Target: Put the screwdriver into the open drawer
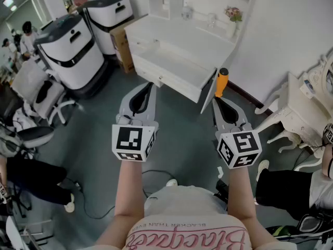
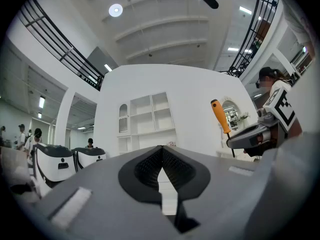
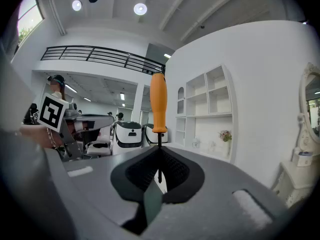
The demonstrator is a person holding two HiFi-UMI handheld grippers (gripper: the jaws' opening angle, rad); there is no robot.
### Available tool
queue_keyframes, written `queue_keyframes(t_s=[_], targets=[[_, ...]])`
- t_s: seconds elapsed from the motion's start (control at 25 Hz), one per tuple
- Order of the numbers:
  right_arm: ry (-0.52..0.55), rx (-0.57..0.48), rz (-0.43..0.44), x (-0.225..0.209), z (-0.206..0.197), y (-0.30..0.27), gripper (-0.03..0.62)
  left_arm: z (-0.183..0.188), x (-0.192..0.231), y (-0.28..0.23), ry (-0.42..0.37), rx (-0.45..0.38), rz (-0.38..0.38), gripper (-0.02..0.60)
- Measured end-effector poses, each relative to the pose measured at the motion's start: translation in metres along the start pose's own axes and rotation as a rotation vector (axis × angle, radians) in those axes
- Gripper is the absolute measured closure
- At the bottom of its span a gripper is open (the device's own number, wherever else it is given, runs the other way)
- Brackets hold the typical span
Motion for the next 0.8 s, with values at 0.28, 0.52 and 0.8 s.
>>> queue_keyframes(t_s=[0.28,0.52,0.8], targets=[[0.003,0.011,-0.006,0.005,-0.006,-0.018,0.583,-0.012,0.017,-0.006,0.015,0.003,0.023,0.565],[-0.013,0.011,-0.006,0.002,-0.007,-0.034,0.583,-0.017,0.031,-0.016,0.022,0.007,0.032,0.565],[-0.02,0.001,0.0,-0.015,-0.008,-0.074,0.583,-0.029,0.05,-0.045,0.023,0.018,0.051,0.565]])
Point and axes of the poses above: the fingertips, and each gripper's own axes: y backward along the fingers, x to its left, z out of its top, the point moved 10 cm from there along y, backward along the fingers, and after that the axes turned 5 degrees about y, right-handed, at the moved point
